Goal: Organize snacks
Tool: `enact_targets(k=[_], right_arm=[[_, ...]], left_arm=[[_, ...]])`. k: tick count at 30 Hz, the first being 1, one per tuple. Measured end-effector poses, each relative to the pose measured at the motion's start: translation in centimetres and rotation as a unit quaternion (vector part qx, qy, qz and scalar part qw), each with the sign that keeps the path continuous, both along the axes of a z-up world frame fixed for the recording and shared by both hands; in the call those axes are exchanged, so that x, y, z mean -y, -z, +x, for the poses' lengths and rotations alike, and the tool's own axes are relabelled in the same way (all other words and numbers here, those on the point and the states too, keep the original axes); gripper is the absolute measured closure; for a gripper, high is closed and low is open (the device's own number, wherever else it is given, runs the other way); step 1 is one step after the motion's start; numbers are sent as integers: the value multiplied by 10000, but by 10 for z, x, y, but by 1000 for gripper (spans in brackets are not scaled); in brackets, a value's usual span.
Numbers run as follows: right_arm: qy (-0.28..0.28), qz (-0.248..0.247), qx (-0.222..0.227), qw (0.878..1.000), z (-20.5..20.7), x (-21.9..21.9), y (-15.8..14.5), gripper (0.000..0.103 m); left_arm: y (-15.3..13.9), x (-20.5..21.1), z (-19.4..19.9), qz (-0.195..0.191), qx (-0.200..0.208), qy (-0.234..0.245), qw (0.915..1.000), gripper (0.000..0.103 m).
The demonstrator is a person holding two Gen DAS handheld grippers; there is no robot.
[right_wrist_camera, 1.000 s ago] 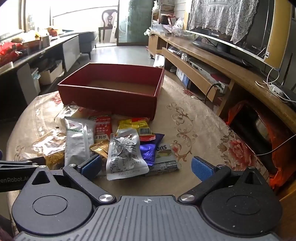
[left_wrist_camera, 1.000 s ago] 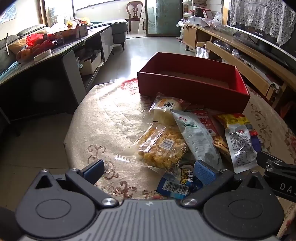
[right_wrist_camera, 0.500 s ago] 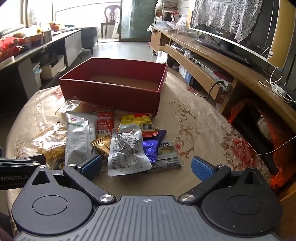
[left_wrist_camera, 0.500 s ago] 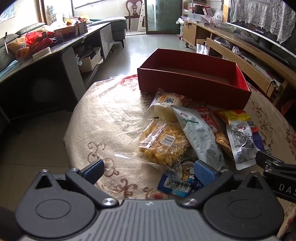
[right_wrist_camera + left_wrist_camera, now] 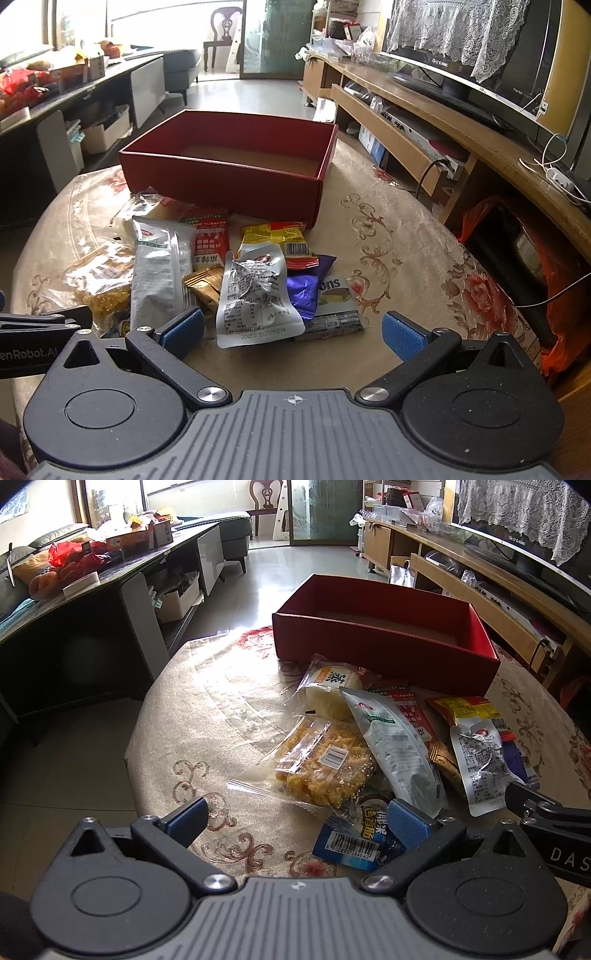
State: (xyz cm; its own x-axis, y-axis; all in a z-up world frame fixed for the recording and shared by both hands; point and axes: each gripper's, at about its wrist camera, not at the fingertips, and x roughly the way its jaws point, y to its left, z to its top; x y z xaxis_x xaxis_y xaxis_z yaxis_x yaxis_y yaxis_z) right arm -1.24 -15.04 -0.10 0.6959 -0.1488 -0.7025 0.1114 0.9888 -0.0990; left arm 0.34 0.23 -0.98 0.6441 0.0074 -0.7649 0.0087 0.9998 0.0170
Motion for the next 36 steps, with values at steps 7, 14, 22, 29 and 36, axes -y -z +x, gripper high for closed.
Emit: enact_targets(k=[7, 14, 22, 29, 36], right_arm=[[-18, -4, -21, 10000, 0, -1, 0, 0], [-31, -3, -44, 10000, 1, -1, 1, 0], [-30, 11, -73, 10000, 1, -2, 3, 0], [-26, 17, -100, 9999, 2, -1, 3, 0], [-17, 17, -131, 9999, 3, 0, 5, 0]], left_arm=[[1, 1, 0, -2, -15, 19, 10000, 1], [1, 1, 0, 0, -20, 26, 10000, 1], [2, 1, -1, 1, -30, 27, 10000, 1], [3, 1, 0, -2, -53, 37, 10000, 2], [3, 1, 0, -1, -57, 38, 10000, 2]])
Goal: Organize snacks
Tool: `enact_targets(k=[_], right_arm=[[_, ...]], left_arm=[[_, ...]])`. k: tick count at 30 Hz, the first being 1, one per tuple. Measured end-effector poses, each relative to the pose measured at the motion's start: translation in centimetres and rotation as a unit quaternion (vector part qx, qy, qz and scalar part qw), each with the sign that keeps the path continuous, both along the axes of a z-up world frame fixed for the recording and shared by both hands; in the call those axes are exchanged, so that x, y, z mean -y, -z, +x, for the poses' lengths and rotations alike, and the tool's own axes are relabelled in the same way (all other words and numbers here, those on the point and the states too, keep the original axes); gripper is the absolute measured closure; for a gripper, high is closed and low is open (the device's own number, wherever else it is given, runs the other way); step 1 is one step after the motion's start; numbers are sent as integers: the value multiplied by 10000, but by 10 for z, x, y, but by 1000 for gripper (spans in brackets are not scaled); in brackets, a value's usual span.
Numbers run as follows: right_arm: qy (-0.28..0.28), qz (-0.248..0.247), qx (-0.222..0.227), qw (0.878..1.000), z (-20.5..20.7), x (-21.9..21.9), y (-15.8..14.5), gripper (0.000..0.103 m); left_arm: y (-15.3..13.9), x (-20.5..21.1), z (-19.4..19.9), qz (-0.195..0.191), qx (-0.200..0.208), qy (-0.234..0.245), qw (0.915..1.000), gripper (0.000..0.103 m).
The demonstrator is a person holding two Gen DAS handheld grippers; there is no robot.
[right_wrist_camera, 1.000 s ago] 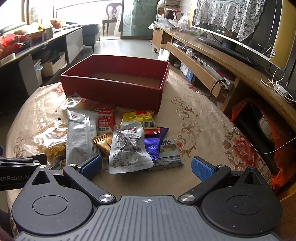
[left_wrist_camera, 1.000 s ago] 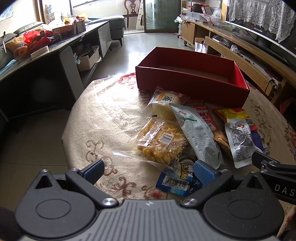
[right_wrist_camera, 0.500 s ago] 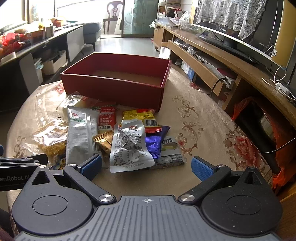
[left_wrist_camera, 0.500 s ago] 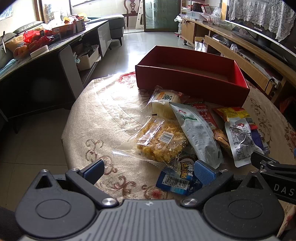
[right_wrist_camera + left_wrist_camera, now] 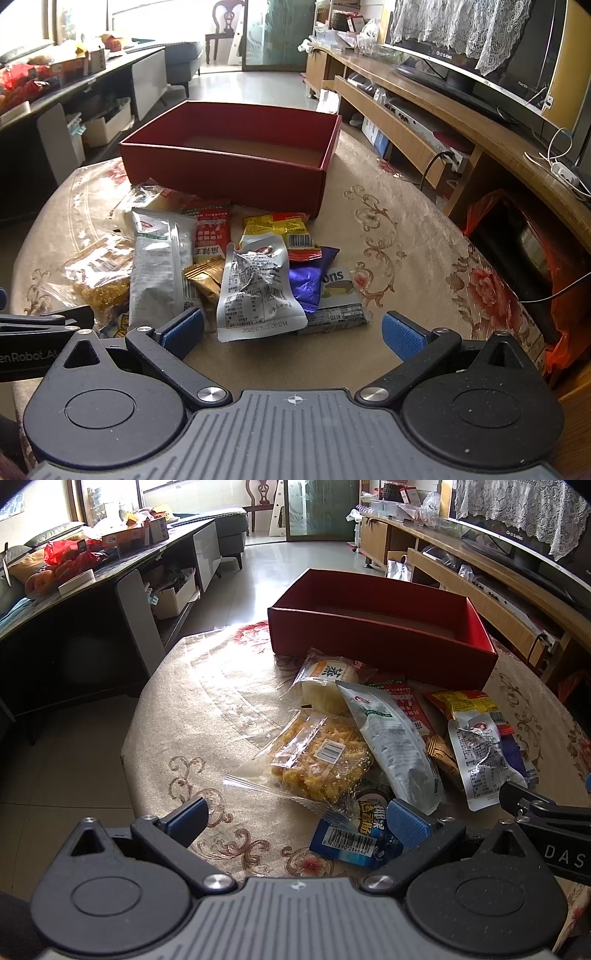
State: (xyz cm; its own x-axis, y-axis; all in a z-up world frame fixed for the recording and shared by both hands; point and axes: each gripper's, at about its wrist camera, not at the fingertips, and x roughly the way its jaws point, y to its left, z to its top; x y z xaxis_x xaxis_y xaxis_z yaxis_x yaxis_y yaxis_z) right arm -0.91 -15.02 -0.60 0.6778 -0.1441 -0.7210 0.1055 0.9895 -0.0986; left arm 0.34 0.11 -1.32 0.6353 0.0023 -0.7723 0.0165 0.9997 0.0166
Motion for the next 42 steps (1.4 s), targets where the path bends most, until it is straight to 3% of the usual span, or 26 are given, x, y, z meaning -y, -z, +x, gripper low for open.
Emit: enact_targets(k=[35, 42], right_arm=[[13, 4, -130, 9999, 2, 2, 5, 0], [32, 69, -166, 9998, 6, 9, 4, 0]], left_arm=[[3, 5, 2, 13, -122, 45, 9999, 5], [-1, 7, 10, -159, -187, 111, 9996, 6]])
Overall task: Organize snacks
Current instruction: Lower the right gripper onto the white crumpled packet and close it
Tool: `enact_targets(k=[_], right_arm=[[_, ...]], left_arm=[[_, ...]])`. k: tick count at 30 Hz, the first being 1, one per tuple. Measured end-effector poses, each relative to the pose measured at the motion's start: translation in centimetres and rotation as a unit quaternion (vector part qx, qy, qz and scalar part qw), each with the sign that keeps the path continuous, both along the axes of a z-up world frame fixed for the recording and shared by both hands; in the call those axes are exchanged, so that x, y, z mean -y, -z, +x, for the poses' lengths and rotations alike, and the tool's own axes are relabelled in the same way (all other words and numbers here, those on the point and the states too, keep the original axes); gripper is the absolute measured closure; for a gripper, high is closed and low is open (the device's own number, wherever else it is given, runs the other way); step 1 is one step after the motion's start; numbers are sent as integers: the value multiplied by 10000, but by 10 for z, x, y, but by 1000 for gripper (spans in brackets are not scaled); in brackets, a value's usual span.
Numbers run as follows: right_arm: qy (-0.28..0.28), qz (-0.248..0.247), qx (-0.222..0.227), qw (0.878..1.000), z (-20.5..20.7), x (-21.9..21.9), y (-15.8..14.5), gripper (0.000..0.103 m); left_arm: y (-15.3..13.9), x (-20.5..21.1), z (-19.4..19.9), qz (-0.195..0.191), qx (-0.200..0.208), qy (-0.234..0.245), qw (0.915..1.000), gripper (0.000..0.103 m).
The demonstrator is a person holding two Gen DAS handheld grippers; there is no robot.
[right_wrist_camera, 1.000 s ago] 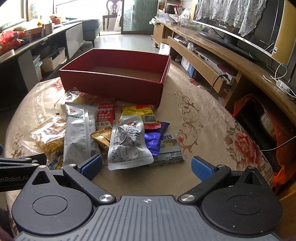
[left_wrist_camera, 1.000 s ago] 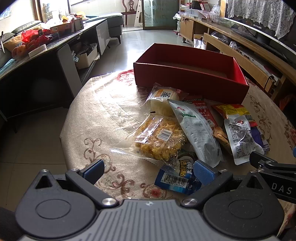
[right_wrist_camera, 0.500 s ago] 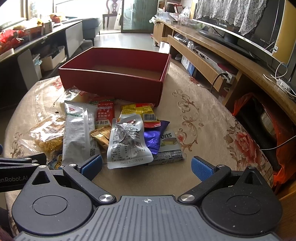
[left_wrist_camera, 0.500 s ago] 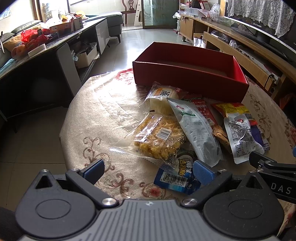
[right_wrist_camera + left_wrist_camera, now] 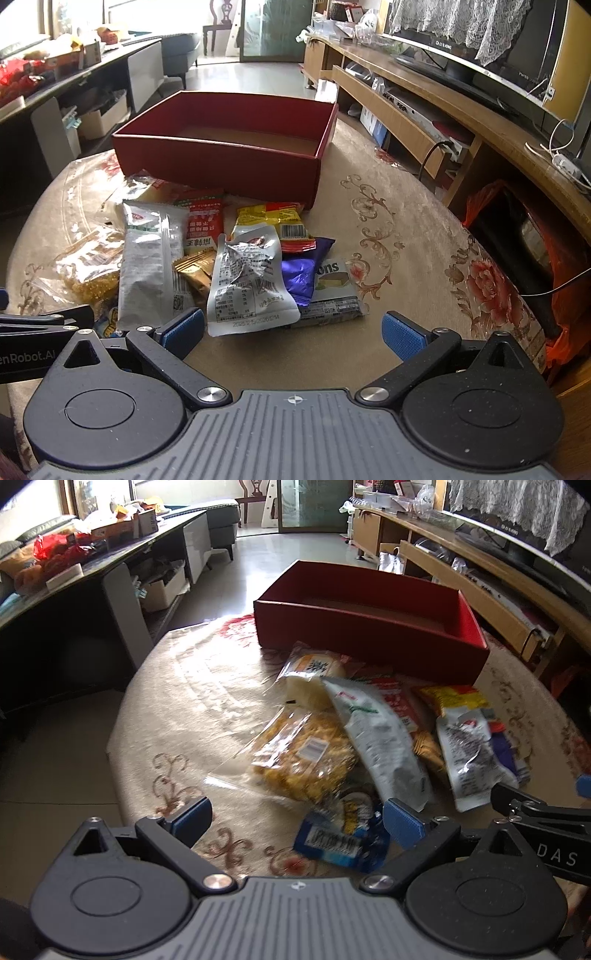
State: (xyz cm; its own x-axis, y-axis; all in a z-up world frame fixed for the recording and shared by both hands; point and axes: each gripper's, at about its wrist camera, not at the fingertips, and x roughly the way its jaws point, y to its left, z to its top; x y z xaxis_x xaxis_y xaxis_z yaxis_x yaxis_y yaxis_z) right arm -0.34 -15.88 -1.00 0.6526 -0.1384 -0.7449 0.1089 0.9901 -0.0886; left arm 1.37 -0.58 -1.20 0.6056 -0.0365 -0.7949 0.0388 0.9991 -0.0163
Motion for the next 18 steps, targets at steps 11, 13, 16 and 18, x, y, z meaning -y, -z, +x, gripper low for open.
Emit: enact_targets(k=[11, 13, 16, 18], right_arm=[[-6, 134, -33, 9999, 36, 16, -8, 2], [-54, 171, -119, 9998, 47, 16, -6, 3], [-157, 358, -280, 9988, 54, 13, -2, 7], [-260, 328, -383, 9984, 56, 7, 3, 8]], left_arm=[[-7, 3, 22, -52, -39, -32, 10000, 6], [-7, 5, 27, -61, -69, -11, 10000, 6], [-6, 3, 31, -157, -133, -12, 9998, 6], [-4, 2, 32, -209, -209, -35, 9996, 6]])
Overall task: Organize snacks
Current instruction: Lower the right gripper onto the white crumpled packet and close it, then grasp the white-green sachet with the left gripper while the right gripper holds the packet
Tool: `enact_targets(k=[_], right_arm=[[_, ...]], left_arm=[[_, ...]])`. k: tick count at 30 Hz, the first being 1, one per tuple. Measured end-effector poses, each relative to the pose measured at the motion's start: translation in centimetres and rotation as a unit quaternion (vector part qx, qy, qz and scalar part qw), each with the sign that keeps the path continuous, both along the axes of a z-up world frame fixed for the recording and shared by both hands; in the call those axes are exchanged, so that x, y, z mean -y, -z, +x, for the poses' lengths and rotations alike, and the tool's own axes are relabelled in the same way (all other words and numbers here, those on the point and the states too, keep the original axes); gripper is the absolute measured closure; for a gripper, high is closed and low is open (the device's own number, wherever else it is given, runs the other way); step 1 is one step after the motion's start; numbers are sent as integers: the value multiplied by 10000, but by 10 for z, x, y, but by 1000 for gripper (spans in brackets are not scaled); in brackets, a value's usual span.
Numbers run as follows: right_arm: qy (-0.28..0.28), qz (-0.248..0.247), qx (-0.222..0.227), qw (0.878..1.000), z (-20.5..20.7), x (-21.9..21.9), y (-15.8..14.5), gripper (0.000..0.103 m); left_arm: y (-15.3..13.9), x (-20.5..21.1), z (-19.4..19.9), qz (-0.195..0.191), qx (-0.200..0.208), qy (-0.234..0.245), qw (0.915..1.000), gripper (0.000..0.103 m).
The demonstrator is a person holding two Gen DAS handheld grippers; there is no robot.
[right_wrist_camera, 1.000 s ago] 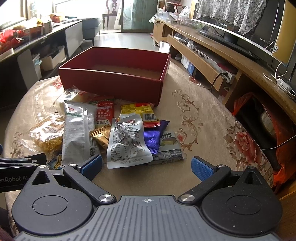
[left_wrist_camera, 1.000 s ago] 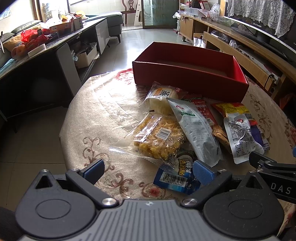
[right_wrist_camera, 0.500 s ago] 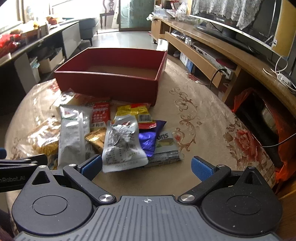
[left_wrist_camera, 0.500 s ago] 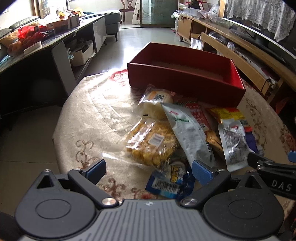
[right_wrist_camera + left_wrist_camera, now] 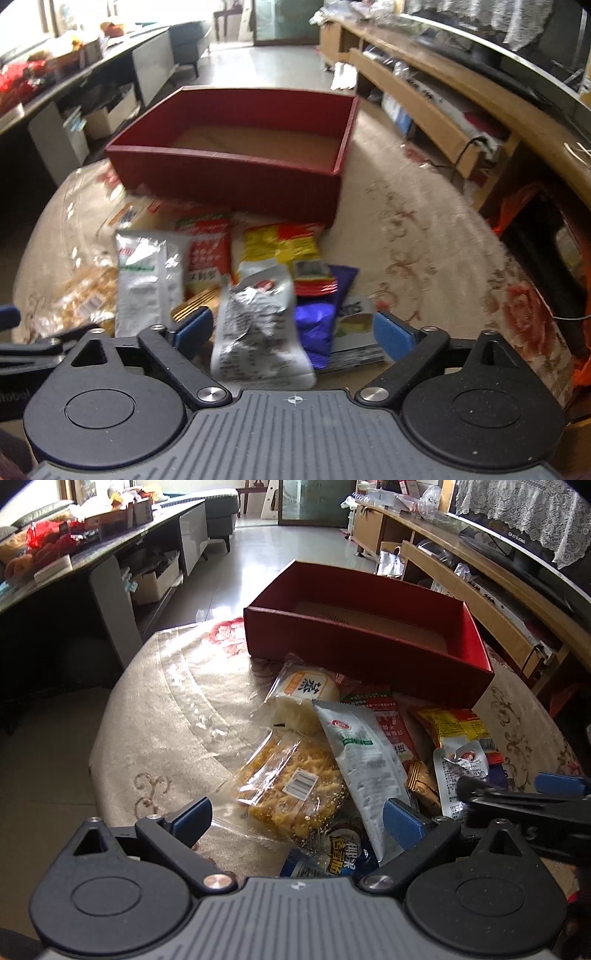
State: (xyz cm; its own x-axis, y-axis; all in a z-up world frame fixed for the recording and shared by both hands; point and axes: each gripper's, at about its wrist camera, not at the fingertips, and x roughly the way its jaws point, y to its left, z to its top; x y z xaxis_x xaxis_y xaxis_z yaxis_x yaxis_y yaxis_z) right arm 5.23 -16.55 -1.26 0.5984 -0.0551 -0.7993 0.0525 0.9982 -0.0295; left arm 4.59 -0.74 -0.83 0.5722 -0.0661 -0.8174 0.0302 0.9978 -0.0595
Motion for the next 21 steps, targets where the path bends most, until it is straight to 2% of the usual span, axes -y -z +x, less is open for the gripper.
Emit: enact_targets(k=[4, 7, 9, 11, 21], right_arm=[[-70, -167, -113, 9998, 13, -10, 7, 12], [-84, -286, -269, 9992, 26, -13, 16, 24], [-45, -295, -413, 9987, 29, -11, 22, 27], [-121, -414, -381, 9983, 25, -11, 21, 40], [-47, 397, -341, 9986, -8, 31, 15, 41]], left_arm=[[2, -2, -1, -87, -93, 16, 9999, 6], [1, -3, -1, -64, -58, 23, 10000, 6], [1, -5, 0, -93, -73, 20, 9999, 6], [2, -6, 1, -152, -119, 18, 9998, 6], [3, 4, -1, -293, -222, 168, 9992, 6]])
